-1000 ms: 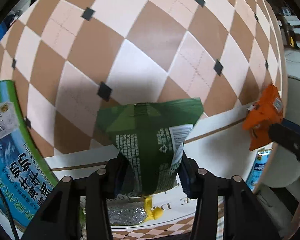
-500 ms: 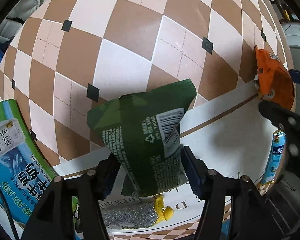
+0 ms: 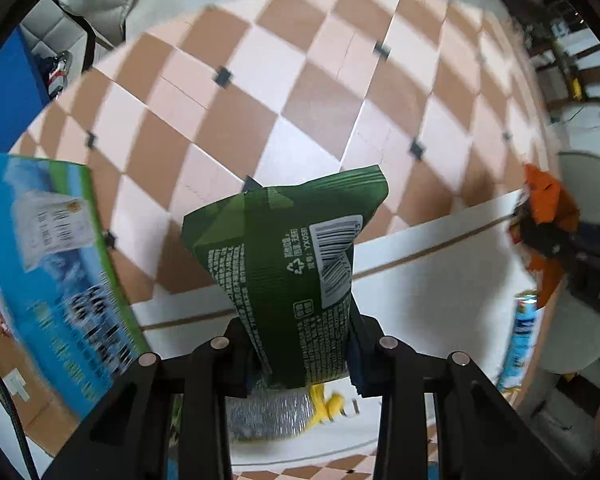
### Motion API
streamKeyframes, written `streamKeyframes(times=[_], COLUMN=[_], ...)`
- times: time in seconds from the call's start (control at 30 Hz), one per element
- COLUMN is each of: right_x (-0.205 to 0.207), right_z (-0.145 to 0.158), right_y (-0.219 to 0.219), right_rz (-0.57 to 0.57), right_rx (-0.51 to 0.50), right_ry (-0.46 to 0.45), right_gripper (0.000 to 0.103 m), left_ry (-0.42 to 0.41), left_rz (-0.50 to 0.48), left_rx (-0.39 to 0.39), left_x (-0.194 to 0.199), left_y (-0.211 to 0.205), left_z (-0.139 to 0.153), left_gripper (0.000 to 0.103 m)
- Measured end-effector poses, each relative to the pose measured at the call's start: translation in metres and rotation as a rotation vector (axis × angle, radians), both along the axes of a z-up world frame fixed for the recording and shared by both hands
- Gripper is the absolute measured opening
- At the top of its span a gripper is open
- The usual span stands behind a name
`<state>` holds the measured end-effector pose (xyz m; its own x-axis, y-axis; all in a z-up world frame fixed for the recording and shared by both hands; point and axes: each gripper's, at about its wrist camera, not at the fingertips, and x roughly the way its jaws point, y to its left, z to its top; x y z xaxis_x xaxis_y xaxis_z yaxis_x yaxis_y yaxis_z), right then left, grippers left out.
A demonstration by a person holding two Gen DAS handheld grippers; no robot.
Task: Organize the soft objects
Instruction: 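Lower the green and orange bags into the box and open both grippers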
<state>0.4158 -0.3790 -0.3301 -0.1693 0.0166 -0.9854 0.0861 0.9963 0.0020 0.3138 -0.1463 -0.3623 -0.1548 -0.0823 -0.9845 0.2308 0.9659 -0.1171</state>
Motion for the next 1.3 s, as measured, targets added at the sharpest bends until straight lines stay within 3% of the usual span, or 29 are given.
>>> streamKeyframes(times=[0.2, 0.3, 0.43, 0.53, 0.6, 0.73, 0.87, 1.3], right_x=[-0.024, -0.050, -0.088, -0.104, -0.112, -0.119, -0.125, -0.122], right_z=[0.080, 0.113, 0.145, 0.146, 0.132, 0.096, 0.065, 0.004], right_y=[0.053, 0.133, 0.231, 0.301, 0.345, 0.426, 0.479, 0.532], right_rz=[0.014, 0.066, 0.144, 0.194, 0.213, 0.235, 0.239, 0.239], right_rx=[0.119, 0.176, 0.272, 0.339, 0.377, 0.421, 0.434, 0.434], right_ry=[-0.140, -0.200, -0.242, -0.240, -0.213, -0.143, -0.081, 0.027], right_gripper=[0.040, 0.040, 0.040, 0.040, 0.040, 0.040, 0.040, 0.042], left_ry=[-0.122, -0.155, -0.149, -0.123, -0.085, 0.025, 0.092, 0.239], left_rz=[0.052, 0.069, 0.111, 0.159, 0.204, 0.290, 0.313, 0.308], left_rx=[-0.092, -0.082, -0.024, 0.050, 0.078, 0.070, 0.063, 0.043], left_x=[-0.008, -0.010, -0.021, -0.029, -0.032, -0.030, -0.027, -0.019], left_y=[0.054, 0.109, 0.199, 0.264, 0.293, 0.359, 0.386, 0.394], left_z=[0.092, 0.132, 0.155, 0.142, 0.121, 0.091, 0.067, 0.014], left_gripper=[0.031, 0.031, 0.031, 0.031, 0.031, 0.031, 0.031, 0.034])
